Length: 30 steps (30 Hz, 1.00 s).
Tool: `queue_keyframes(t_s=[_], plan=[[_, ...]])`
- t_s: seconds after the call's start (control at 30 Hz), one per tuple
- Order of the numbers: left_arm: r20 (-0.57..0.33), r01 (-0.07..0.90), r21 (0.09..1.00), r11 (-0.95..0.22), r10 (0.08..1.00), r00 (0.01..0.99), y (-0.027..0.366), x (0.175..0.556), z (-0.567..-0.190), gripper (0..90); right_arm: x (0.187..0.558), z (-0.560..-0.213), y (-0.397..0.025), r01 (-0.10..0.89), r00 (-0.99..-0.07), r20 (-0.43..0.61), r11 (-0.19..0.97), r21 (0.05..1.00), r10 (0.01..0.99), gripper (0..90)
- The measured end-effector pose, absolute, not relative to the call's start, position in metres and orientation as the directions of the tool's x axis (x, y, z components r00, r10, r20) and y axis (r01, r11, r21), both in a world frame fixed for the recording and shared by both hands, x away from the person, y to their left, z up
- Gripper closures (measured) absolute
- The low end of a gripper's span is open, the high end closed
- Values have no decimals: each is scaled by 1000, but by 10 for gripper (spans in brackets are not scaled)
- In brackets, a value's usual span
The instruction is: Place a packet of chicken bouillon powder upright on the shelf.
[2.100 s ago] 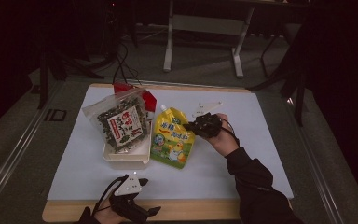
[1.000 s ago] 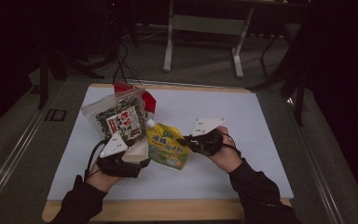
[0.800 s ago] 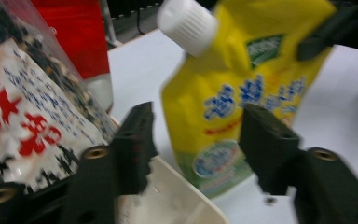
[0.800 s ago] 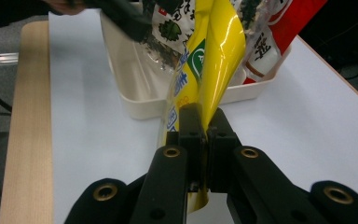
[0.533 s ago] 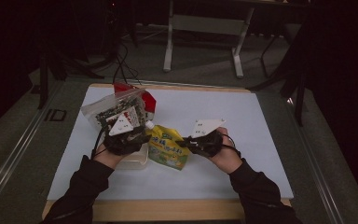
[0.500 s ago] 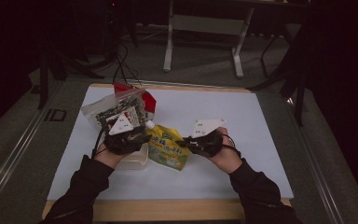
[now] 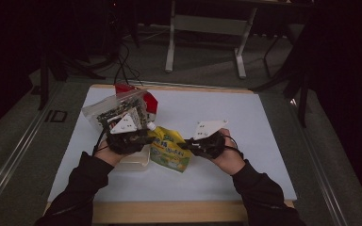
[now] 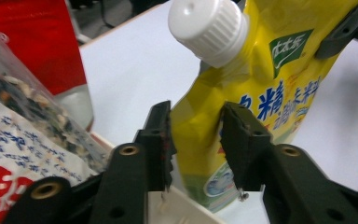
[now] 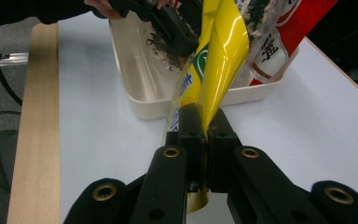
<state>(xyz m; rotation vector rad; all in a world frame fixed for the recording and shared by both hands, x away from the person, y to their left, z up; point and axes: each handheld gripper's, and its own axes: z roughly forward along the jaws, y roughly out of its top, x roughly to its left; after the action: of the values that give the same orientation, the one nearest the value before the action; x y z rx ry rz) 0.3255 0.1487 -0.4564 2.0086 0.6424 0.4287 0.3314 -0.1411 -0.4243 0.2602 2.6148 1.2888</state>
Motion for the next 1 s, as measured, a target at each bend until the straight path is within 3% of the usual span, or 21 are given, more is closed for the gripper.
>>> queue_keyframes(t_s=[0.13,0.23,0.5,0.77,1.0], plan=[[44,261,880,-398,613,789,152,323,-457,843,335,-427,-145,87,-959,-94,595,799,266,850],[59,247,880,-405,610,790,152,321,-457,892,337,-429,-147,109,-958,-69,576,810,278,750],[47,248,890,-382,617,785,152,320,-460,900,344,-434,-149,182,-947,-1,543,820,320,496],[54,248,885,-393,617,785,153,318,-459,900,347,-438,-149,219,-939,35,516,828,342,429],[46,250,888,-387,613,789,152,318,-459,900,348,-436,-152,234,-924,44,471,850,380,309]])
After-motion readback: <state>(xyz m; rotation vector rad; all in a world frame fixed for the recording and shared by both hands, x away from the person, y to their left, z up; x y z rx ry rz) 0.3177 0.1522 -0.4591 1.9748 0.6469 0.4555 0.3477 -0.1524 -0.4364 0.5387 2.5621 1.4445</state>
